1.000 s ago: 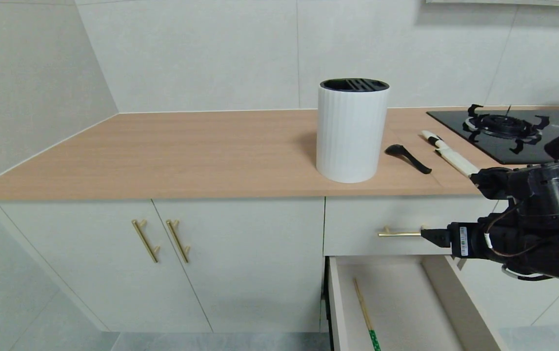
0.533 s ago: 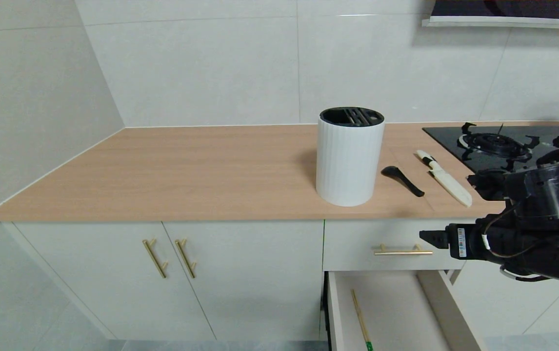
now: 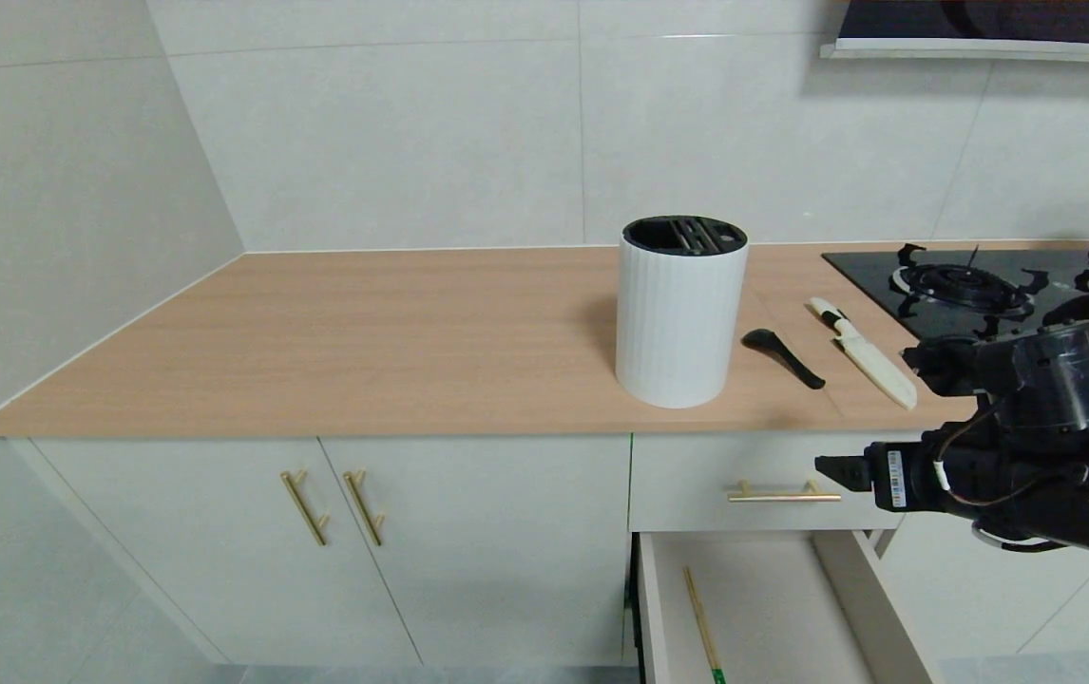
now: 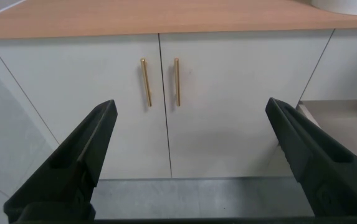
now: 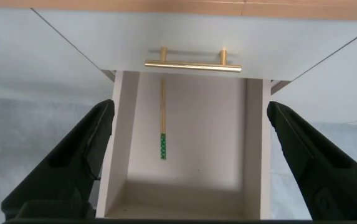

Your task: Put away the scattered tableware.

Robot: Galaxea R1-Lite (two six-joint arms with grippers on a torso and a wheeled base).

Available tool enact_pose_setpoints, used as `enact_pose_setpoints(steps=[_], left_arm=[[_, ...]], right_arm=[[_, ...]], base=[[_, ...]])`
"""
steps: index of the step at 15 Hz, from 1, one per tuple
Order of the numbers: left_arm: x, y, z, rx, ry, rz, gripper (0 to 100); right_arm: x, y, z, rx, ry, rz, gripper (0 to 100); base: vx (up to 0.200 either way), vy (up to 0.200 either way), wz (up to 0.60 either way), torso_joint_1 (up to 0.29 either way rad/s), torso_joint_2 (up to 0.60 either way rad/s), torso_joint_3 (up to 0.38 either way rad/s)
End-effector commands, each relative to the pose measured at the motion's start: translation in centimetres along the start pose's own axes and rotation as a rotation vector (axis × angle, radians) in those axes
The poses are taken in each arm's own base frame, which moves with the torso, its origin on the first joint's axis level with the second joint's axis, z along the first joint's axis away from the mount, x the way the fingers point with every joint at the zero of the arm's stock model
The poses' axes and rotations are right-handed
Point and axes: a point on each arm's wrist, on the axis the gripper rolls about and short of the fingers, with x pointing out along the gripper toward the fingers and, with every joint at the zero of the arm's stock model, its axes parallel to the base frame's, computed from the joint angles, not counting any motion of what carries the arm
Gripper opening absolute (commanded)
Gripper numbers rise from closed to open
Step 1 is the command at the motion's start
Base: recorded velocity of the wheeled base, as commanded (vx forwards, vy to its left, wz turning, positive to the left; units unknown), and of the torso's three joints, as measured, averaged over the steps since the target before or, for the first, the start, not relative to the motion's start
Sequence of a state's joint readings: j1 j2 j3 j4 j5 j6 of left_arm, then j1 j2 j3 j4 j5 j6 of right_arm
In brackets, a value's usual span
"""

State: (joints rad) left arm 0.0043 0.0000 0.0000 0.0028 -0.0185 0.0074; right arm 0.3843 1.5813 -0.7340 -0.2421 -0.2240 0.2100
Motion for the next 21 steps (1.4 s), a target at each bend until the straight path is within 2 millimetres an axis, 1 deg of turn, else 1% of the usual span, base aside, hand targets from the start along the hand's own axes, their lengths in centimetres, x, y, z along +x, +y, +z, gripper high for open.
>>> enact_pose_setpoints(steps=[1,2,4,5,6,7,9,11,12,13,14,15,17,20,21], left_arm=[[0.0,0.0,0.0,0.0,0.0,0.0,100],[0.0,0.0,0.0,0.0,0.0,0.0,100],[0.0,0.0,0.0,0.0,0.0,0.0,100],[0.0,0.0,0.0,0.0,0.0,0.0,100],[0.0,0.0,0.0,-0.001,0.0,0.0,100],[0.0,0.0,0.0,0.0,0.0,0.0,100],[0.0,0.0,0.0,0.0,0.0,0.0,100],[0.0,0.0,0.0,-0.001,0.0,0.0,100],[0.0,0.0,0.0,0.0,0.0,0.0,100],[0.0,0.0,0.0,0.0,0.0,0.0,100],[0.0,0.0,0.0,0.0,0.0,0.0,100],[0.0,0.0,0.0,-0.001,0.0,0.0,100],[0.0,0.0,0.0,-0.001,0.0,0.0,100],[0.0,0.0,0.0,0.0,0.0,0.0,100],[0.0,0.0,0.0,0.0,0.0,0.0,100]], right_arm=[[0.4,0.1,0.3,0.002,-0.002,-0.001,100],[0.6,0.1,0.7,0.006,-0.012,0.003,100],[3.7,-0.7,2.5,0.019,-0.047,-0.026,100],[4.3,-0.8,2.7,0.013,-0.051,-0.027,100],[5.9,-1.2,3.5,0.006,-0.075,-0.035,100],[7.7,-1.3,4.6,-0.016,-0.106,-0.027,100],[9.8,-1.4,6.1,-0.041,-0.131,-0.022,100],[12.3,-2.1,7.7,-0.074,-0.163,-0.035,100],[12.8,-2.3,8.1,-0.081,-0.17,-0.032,100],[13.8,-3.0,9.0,-0.089,-0.194,-0.01,100],[14.1,-3.7,9.4,-0.089,-0.203,0.012,100],[14.3,-4.2,9.4,-0.094,-0.203,0.05,100],[14.4,-5.5,9.4,-0.116,-0.203,0.07,100],[14.7,-5.7,9.2,-0.133,-0.194,0.128,100],[15.3,-5.5,8.7,-0.15,-0.175,0.138,100]], base=[[0.0,0.0,0.0,0.0,0.0,0.0],[0.0,0.0,0.0,0.0,0.0,0.0],[0.0,0.0,0.0,0.0,0.0,0.0],[0.0,0.0,0.0,0.0,0.0,0.0],[0.0,0.0,0.0,0.0,0.0,0.0],[0.0,0.0,0.0,0.0,0.0,0.0],[0.0,0.0,0.0,0.0,0.0,0.0],[0.0,0.0,0.0,0.0,0.0,0.0],[0.0,0.0,0.0,0.0,0.0,0.0],[0.0,0.0,0.0,0.0,0.0,0.0],[0.0,0.0,0.0,0.0,0.0,0.0],[0.0,0.0,0.0,0.0,0.0,0.0],[0.0,0.0,0.0,0.0,0.0,0.0],[0.0,0.0,0.0,0.0,0.0,0.0],[0.0,0.0,0.0,0.0,0.0,0.0]])
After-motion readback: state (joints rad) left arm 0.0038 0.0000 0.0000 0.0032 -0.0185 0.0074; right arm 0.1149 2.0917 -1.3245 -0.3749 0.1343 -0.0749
